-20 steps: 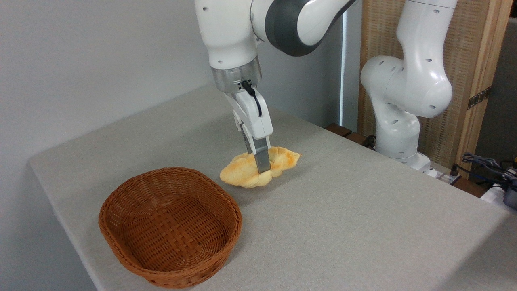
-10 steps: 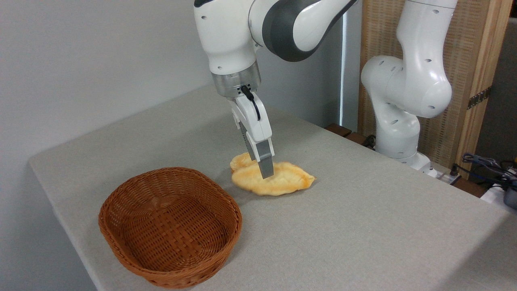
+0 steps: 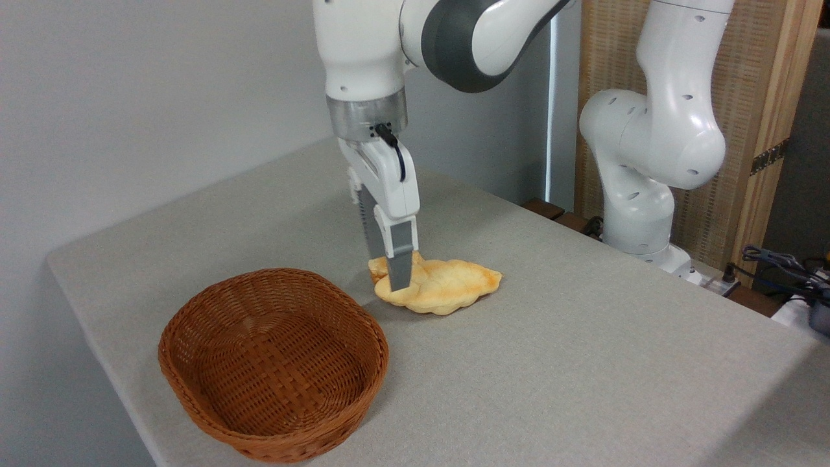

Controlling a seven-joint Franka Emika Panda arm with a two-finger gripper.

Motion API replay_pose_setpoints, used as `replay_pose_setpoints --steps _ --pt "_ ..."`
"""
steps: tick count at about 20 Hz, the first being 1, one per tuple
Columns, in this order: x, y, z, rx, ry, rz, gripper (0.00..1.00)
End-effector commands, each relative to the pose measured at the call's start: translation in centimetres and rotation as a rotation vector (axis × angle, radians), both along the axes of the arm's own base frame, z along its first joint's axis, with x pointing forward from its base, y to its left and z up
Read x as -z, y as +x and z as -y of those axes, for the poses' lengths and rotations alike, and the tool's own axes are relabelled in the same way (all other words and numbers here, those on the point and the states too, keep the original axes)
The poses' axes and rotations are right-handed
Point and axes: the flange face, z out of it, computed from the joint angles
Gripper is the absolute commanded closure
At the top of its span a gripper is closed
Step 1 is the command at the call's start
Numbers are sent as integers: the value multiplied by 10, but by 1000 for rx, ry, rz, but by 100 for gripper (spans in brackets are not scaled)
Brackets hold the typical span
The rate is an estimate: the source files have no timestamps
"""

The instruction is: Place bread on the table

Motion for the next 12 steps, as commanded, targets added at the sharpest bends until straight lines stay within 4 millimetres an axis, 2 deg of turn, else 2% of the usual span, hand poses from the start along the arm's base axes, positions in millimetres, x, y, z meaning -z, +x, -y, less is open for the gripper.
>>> replay_pose_setpoints --steps 1,6,12 --pt "-22 24 -14 -181 -39 82 0" --pt "-38 54 -12 -371 -56 109 0" --pt "-43 61 -12 -425 -61 116 0"
